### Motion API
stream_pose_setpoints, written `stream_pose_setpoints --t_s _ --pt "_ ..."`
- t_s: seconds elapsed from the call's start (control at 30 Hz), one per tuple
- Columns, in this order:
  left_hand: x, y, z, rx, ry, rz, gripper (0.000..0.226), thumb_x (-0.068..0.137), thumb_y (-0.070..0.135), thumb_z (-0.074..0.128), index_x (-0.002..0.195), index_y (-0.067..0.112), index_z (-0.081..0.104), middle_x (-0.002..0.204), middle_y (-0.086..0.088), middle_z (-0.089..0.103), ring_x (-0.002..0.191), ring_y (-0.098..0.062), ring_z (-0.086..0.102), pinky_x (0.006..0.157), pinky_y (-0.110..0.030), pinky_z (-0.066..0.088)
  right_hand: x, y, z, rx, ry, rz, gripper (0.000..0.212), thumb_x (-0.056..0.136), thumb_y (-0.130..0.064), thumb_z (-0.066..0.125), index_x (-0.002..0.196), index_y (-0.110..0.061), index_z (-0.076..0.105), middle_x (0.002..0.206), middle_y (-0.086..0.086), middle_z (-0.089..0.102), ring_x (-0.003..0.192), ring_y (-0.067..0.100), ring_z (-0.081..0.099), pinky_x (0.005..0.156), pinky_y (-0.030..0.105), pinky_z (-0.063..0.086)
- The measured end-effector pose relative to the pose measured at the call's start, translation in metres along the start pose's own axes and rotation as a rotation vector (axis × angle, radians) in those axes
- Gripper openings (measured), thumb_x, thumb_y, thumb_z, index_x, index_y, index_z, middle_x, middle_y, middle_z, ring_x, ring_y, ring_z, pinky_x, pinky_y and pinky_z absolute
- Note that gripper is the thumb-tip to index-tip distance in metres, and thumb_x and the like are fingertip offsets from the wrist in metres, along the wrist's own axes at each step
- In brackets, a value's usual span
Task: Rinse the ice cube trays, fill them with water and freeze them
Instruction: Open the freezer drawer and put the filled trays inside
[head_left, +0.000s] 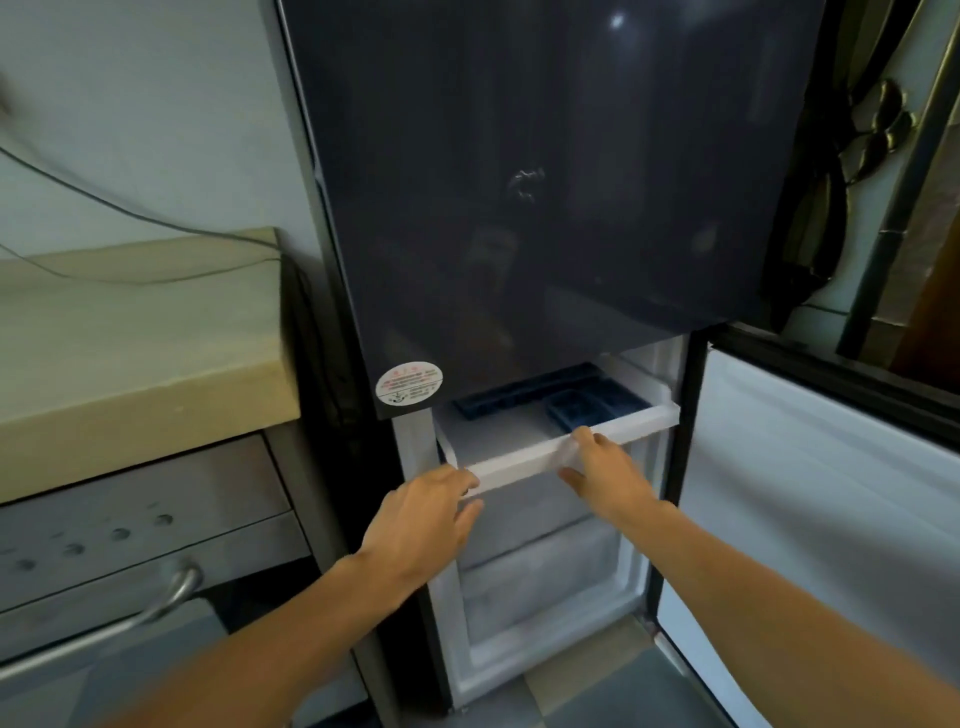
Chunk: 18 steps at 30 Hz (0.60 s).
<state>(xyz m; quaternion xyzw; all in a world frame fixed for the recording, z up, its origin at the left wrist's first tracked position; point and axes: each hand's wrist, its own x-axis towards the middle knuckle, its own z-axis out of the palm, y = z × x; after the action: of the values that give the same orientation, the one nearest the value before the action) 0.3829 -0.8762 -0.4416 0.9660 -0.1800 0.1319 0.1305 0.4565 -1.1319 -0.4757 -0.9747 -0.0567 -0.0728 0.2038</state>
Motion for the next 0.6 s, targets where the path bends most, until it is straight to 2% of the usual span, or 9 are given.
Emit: stream_pose_setpoints --t_s 0.1,0.2,0.3,0.43,0.5,0.6 --pt "-0.004 -0.006 -0.001 0.045 -0.09 0.016 0.043 0.103 0.042 0.051 0.142 0.025 0.051 0.14 0.005 0.055 0.125 -0.017 0.056 0.1 -0.04 0.051 0.0 -0.011 -0.001 0.003 -0.035 -0.013 0.07 0.102 -0.036 0.061 0.156 -0.012 0.023 0.135 0.016 0.053 0.118 0.034 0.055 0.088 0.04 0.05" --pt "-0.005 -0.012 -0.005 0.061 -0.088 0.005 0.045 0.103 0.042 0.051 0.144 0.025 0.049 0.145 0.005 0.052 0.13 -0.018 0.053 0.102 -0.041 0.05 -0.01 -0.005 -0.021 -0.06 0.004 -0.019 0.071 0.102 -0.038 0.058 0.158 -0.013 0.021 0.137 0.017 0.053 0.12 0.034 0.054 0.085 0.039 0.049" --pt "-0.007 -0.012 -0.014 0.072 -0.072 0.006 0.043 0.103 0.041 0.049 0.142 0.026 0.051 0.143 0.005 0.053 0.128 -0.018 0.054 0.1 -0.041 0.051 -0.03 0.012 -0.057 -0.184 0.085 0.047 0.063 0.103 -0.039 0.055 0.154 -0.013 0.029 0.141 0.015 0.051 0.126 0.035 0.05 0.094 0.044 0.049" --pt "-0.007 -0.005 -0.032 0.098 0.044 0.034 0.035 0.103 0.041 0.048 0.131 0.025 0.059 0.132 0.005 0.062 0.118 -0.019 0.061 0.089 -0.039 0.054 -0.072 0.037 -0.118 -0.418 0.294 0.127 0.055 0.101 -0.049 0.053 0.143 -0.015 0.044 0.138 0.011 0.053 0.129 0.034 0.048 0.101 0.045 0.043" --pt "-0.008 0.001 -0.041 0.089 0.107 0.056 0.032 0.102 0.041 0.049 0.127 0.025 0.062 0.126 0.006 0.065 0.113 -0.02 0.064 0.085 -0.038 0.055 -0.1 0.052 -0.149 -0.552 0.379 0.22 0.06 0.099 -0.056 0.053 0.144 -0.018 0.045 0.142 0.009 0.05 0.134 0.033 0.042 0.108 0.048 0.037" --pt "-0.013 0.01 -0.05 0.06 0.203 0.101 0.027 0.1 0.038 0.056 0.119 0.023 0.066 0.116 0.005 0.07 0.105 -0.022 0.067 0.08 -0.037 0.054 -0.146 0.081 -0.189 -0.662 0.348 0.493 0.073 0.093 -0.067 0.053 0.147 -0.02 0.039 0.146 0.012 0.044 0.137 0.039 0.037 0.112 0.057 0.032"
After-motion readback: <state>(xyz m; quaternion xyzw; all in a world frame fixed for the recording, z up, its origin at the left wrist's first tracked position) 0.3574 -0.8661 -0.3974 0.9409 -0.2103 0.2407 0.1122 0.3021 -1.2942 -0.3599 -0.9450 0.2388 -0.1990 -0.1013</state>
